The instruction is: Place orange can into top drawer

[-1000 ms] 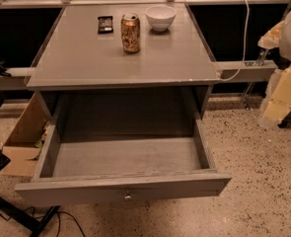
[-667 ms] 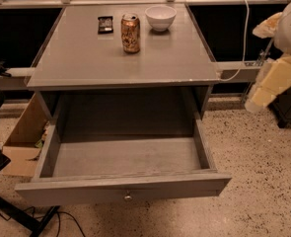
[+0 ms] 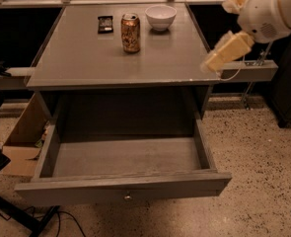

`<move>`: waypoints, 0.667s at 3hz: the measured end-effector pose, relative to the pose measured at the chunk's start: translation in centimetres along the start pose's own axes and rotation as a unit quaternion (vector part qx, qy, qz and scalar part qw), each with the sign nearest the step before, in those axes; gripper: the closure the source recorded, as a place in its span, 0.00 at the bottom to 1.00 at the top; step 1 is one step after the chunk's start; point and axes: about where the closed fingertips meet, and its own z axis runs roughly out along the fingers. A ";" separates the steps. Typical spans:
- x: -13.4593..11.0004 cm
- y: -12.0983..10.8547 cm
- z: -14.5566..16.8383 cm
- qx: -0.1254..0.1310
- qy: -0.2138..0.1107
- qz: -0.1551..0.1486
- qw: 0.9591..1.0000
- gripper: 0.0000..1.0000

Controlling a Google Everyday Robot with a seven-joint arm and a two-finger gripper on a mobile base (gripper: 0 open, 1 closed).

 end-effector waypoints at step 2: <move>-0.6 -1.2 1.5 0.009 -0.031 0.014 0.999 0.00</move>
Offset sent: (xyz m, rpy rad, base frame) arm 0.0202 0.0077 -0.0015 0.0742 -0.0224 -0.0063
